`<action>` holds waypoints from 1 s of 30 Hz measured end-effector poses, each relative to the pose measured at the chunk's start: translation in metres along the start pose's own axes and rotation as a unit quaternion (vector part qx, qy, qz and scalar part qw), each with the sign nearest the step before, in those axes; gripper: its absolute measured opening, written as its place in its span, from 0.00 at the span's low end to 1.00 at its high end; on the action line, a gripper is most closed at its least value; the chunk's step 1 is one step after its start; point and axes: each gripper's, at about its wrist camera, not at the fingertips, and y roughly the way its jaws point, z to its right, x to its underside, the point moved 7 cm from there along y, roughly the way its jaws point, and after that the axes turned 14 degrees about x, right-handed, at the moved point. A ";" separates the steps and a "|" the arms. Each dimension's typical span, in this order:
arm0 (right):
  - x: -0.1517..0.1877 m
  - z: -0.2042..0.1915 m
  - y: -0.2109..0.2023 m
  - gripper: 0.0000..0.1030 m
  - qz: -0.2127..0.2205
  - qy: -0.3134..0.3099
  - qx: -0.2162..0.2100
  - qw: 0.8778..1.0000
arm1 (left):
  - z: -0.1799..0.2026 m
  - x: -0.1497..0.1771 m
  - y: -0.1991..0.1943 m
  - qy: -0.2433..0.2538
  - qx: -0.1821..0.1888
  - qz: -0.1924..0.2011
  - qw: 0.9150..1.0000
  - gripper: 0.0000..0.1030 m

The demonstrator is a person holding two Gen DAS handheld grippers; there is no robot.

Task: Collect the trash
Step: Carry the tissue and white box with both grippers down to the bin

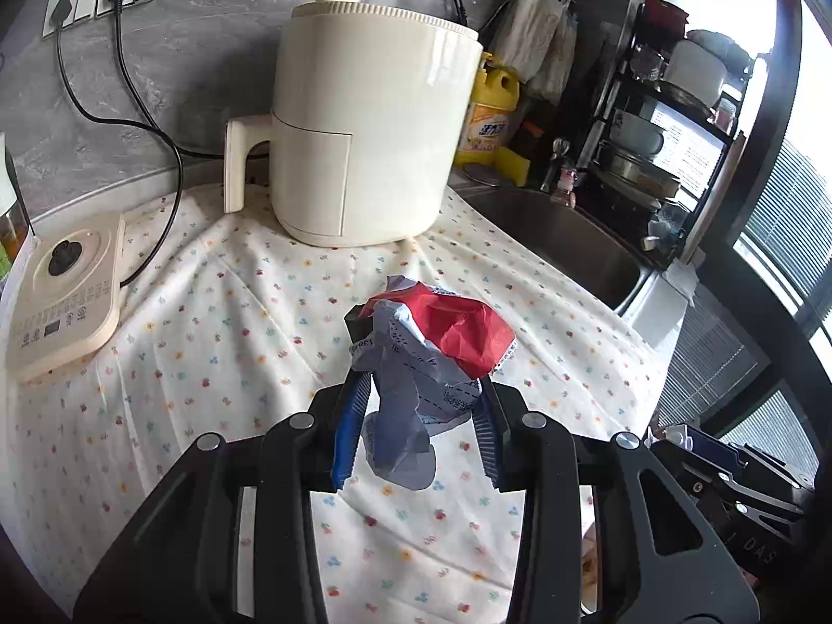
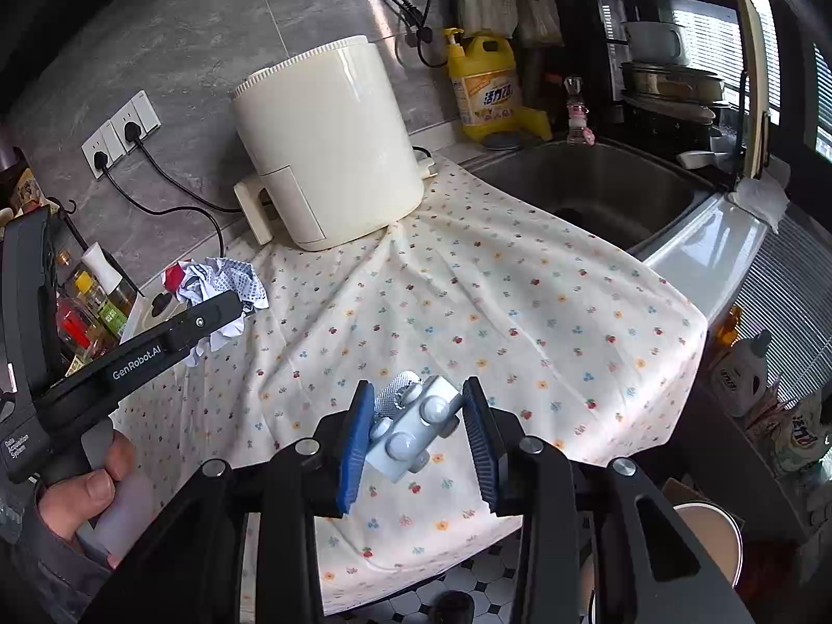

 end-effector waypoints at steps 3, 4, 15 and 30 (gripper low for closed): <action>0.012 0.025 -0.015 0.34 0.001 0.009 0.007 1.000 | 0.029 0.015 0.002 0.012 0.004 -0.011 1.000 0.37; 0.016 0.034 -0.019 0.34 0.001 0.011 0.009 1.000 | 0.038 0.019 0.003 0.015 0.007 -0.014 1.000 0.37; 0.069 0.132 -0.048 0.34 -0.026 0.056 0.048 0.997 | 0.131 0.080 0.022 0.043 0.047 -0.060 0.996 0.37; 0.143 0.247 -0.060 0.34 -0.082 0.102 0.124 0.984 | 0.224 0.159 0.064 0.058 0.103 -0.126 0.985 0.37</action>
